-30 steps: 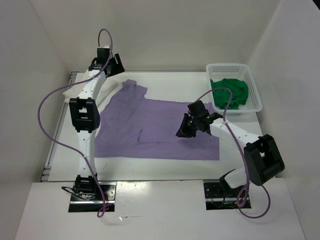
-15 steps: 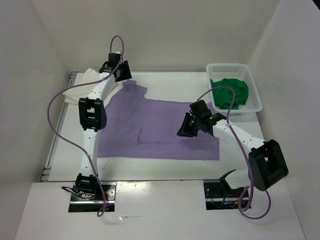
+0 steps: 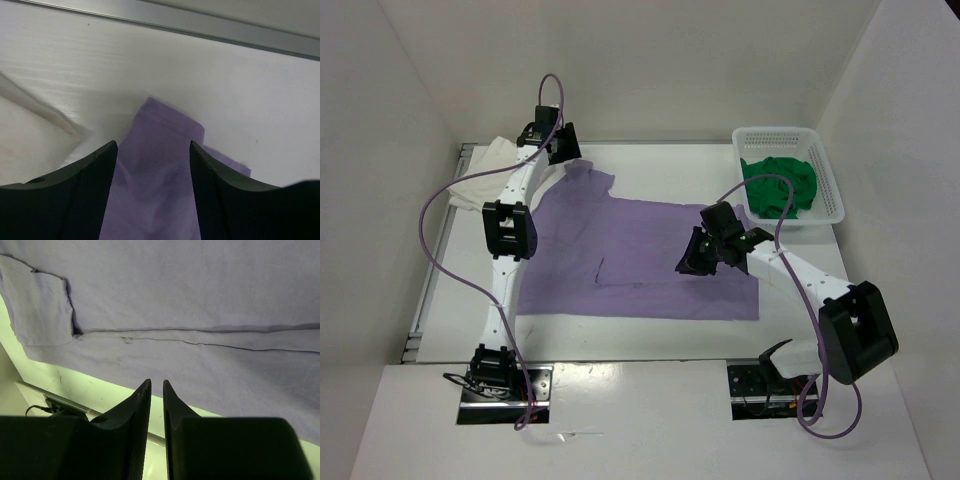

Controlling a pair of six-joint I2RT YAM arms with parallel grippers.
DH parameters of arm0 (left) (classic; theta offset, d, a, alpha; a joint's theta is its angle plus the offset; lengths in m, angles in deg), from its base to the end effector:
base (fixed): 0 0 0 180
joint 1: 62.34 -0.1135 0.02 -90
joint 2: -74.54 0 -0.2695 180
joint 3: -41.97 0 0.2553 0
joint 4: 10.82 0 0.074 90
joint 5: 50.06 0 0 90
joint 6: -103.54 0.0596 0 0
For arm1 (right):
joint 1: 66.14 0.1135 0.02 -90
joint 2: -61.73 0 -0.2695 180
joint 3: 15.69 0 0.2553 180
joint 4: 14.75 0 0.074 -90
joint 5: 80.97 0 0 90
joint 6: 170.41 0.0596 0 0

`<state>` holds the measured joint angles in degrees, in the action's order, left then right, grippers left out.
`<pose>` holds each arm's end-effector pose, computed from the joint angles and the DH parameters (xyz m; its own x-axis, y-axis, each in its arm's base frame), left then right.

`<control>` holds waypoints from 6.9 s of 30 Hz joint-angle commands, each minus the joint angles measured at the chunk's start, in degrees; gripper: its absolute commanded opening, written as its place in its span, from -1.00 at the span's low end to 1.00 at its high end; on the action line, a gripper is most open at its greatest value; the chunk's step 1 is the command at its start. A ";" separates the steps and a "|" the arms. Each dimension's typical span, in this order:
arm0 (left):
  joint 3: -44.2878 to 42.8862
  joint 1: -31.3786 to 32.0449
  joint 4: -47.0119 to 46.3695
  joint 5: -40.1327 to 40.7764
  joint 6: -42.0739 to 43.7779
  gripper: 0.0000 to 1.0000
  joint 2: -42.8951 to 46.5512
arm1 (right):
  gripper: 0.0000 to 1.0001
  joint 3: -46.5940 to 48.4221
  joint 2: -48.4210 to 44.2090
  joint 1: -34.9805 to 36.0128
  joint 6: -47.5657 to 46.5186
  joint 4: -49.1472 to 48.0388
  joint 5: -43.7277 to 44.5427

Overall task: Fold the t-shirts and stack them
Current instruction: Grap the side of the flattened tshirt furthest away from the robot with both arms

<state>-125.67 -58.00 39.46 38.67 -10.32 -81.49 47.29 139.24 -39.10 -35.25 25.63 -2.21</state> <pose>0.6188 -0.0483 0.1909 -0.6074 -0.3595 -0.7084 -0.1671 0.9296 -0.3285 0.2486 0.1399 0.2042 -0.9008 0.3210 -0.2923 0.1320 0.8439 0.5201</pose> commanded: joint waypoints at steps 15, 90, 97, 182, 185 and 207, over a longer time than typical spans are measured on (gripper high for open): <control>-2.38 0.14 -12.78 0.14 -0.23 0.34 -4.29 | -0.59 -1.49 -1.58 -0.33 1.24 -0.15 -1.85; -13.64 4.27 2.52 -2.40 0.39 -1.00 6.17 | -0.09 50.19 49.57 -17.64 0.09 10.38 49.65; -11.97 3.75 2.51 -2.41 0.39 -1.00 6.17 | -0.14 46.95 46.68 -16.51 3.00 11.72 52.82; -9.86 -1.79 1.28 -6.02 -0.14 -1.00 7.75 | -0.44 62.24 59.95 -16.50 1.42 18.48 43.06; -9.86 -1.79 1.28 -6.02 -0.14 -1.00 8.28 | -0.70 58.57 58.11 -16.50 1.41 17.26 42.53; -1.51 -1.79 0.75 -4.35 0.48 -1.00 18.12 | -1.00 43.27 38.16 -17.03 -0.96 9.25 41.66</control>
<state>-127.77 -59.93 42.41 33.90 -9.38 -68.07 92.33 184.44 -55.79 -35.34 36.87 37.52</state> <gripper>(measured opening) 0.003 0.001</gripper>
